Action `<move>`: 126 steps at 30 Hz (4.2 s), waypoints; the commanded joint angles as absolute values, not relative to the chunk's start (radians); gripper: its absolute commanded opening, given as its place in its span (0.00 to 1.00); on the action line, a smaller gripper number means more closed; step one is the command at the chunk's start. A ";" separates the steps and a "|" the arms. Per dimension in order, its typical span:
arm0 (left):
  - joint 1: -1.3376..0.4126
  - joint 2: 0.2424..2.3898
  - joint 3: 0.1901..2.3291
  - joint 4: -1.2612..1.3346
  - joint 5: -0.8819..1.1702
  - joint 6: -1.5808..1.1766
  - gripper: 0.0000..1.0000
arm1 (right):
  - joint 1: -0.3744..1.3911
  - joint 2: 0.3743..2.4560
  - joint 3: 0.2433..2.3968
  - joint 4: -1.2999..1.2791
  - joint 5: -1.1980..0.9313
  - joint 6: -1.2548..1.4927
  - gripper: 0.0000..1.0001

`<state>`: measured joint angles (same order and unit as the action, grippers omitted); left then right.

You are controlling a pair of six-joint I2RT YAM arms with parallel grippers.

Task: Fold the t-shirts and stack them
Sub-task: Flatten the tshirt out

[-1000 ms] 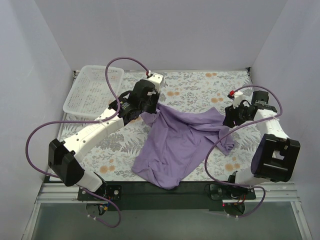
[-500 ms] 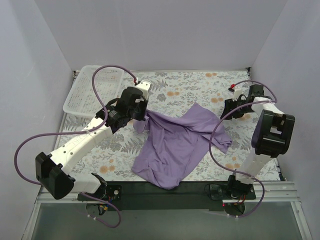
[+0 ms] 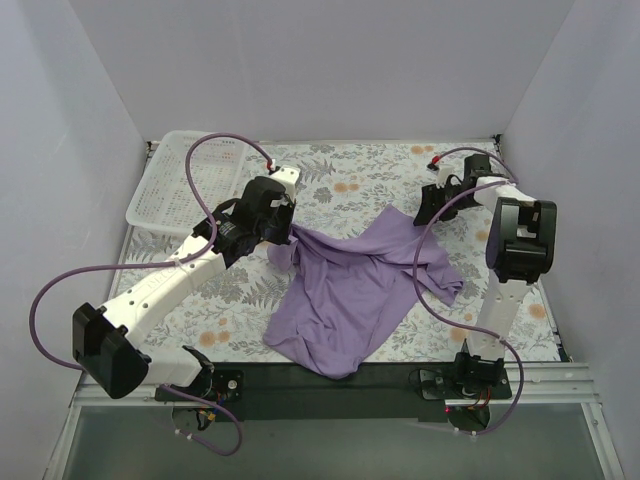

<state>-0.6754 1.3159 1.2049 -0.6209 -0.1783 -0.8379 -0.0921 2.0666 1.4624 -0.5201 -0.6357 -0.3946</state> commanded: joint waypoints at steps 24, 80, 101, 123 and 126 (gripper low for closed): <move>-0.652 1.095 1.474 -0.614 -0.268 -0.848 0.00 | -0.044 1.136 1.460 -0.604 -0.550 -0.528 0.01; -0.376 1.596 1.476 -0.365 0.221 -1.017 0.66 | -0.192 1.146 0.816 -0.305 -0.612 -0.682 0.83; -0.376 0.816 0.572 -0.552 0.348 -1.417 0.61 | -0.235 1.023 0.632 -0.419 -0.684 -0.577 0.82; -0.416 0.784 0.483 -0.695 0.436 -1.566 0.57 | -0.273 1.012 0.630 -0.419 -0.707 -0.577 0.81; -0.480 0.821 0.488 -0.695 0.407 -1.588 0.57 | -0.275 1.011 0.629 -0.419 -0.709 -0.578 0.81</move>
